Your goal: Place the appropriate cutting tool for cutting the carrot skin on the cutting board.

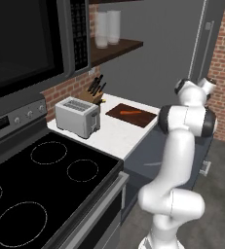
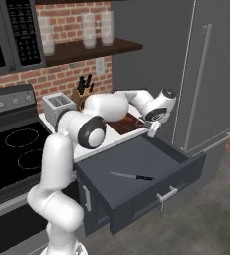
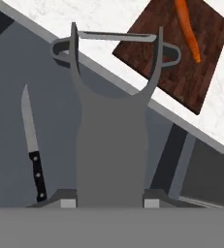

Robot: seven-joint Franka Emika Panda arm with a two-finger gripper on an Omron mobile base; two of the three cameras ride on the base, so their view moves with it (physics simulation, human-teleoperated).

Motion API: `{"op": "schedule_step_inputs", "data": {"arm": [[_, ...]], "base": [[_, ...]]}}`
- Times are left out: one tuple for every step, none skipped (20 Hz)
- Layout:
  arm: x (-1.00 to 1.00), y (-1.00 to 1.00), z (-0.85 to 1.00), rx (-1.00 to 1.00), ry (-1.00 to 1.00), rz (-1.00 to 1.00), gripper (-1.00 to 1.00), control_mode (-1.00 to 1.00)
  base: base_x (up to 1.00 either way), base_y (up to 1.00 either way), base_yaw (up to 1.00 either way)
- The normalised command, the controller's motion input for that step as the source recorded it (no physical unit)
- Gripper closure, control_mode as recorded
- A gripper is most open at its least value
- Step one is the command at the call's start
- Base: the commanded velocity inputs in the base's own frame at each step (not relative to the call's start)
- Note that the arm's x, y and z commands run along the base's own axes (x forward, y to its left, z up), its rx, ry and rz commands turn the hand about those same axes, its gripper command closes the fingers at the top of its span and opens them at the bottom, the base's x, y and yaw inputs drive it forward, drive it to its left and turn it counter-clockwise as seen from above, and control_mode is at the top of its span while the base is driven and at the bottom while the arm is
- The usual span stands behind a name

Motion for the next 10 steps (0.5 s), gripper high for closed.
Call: {"op": "schedule_step_inputs", "data": {"arm": [[0.24, 0.62, 0.28, -0.01, 0.00, -0.01, 1.00, -1.00], [0.34, 0.59, 0.06, -0.03, 0.00, 0.00, 1.00, -1.00], [0.36, 0.56, 0.00, -0.06, 0.03, 0.00, 1.00, -1.00], [0.43, 0.60, 0.00, -0.09, 0.05, 0.00, 1.00, -1.00], [0.44, 0.62, 0.00, -0.09, 0.05, 0.00, 1.00, -1.00], [0.43, 0.66, 0.00, -0.10, 0.05, 0.00, 1.00, -1.00], [0.43, 0.69, 0.00, -0.10, 0.06, 0.00, 1.00, -1.00], [0.41, 0.69, 0.00, -0.08, 0.05, 0.00, 1.00, -1.00], [0.45, 0.73, 0.00, -0.08, 0.05, 0.00, 1.00, -1.00], [0.46, 0.77, 0.00, -0.08, 0.04, 0.00, 1.00, -1.00]], "base": [[0.00, 0.00, 0.00], [0.00, 0.00, 0.00], [0.00, 0.00, 0.00], [0.00, 0.00, 0.00], [0.00, 0.00, 0.00], [0.00, 0.00, 0.00], [0.00, 0.00, 0.00], [0.00, 0.00, 0.00], [0.00, 0.00, 0.00], [0.00, 0.00, 0.00]]}}
